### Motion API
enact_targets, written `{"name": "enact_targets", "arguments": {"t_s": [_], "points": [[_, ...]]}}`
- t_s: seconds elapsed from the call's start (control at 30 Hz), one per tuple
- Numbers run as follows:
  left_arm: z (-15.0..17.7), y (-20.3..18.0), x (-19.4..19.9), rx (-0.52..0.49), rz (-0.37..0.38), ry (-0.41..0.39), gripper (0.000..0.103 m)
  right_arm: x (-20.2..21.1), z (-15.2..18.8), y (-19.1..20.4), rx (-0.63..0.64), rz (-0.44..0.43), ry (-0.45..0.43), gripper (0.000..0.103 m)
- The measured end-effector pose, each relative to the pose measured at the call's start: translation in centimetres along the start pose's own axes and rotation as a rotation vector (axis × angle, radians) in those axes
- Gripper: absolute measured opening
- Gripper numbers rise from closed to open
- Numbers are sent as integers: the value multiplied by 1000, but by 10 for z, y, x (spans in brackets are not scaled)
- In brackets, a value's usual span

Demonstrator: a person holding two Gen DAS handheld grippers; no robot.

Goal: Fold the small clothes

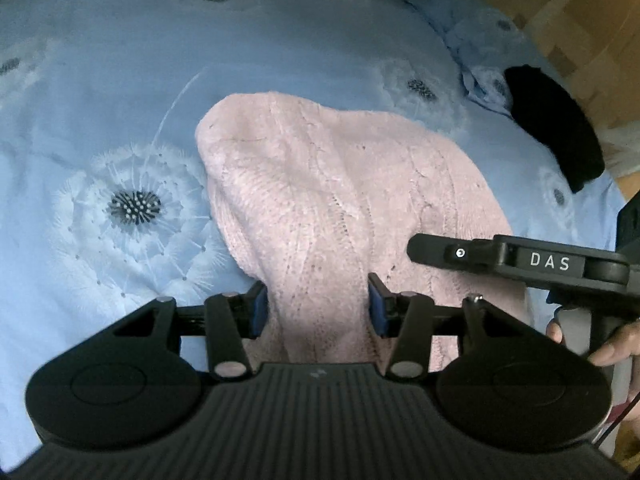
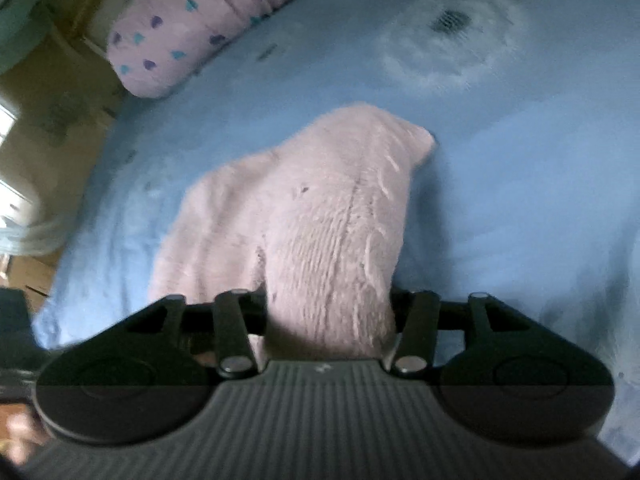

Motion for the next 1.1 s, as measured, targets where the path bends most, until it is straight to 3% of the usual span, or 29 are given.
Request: {"name": "enact_targets", "arguments": {"t_s": [0.23, 0.43, 0.5, 0.57, 0.63, 0.93, 1.1], "points": [[-6, -7, 30, -6, -49, -63, 55, 27, -2, 14, 47, 82, -37, 61], [3, 11, 53, 21, -127, -78, 55, 81, 8, 13, 58, 150, -144, 60], [8, 18, 51, 39, -150, -70, 55, 90, 15, 11, 32, 161, -161, 43], [12, 21, 43, 56, -166, -59, 55, 89, 26, 9, 33, 176, -150, 33], [15, 23, 36, 37, -194, -58, 55, 80, 33, 6, 33, 186, -133, 30], [13, 24, 31, 53, -238, -63, 56, 58, 45, 2, 86, 246, -100, 30], [18, 16, 55, 73, -221, -52, 65, 76, 45, 15, 95, 260, -121, 31]]}}
Point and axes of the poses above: each gripper's, at about its wrist camera, not at the fingertips, and x roughly against the way its jaws point, y to its left, z to its underside, the point moved 7 cm from there along -x, roughly the way its jaws point, and after that the axes turned 9 degrees about x, right-handed, at the moved point
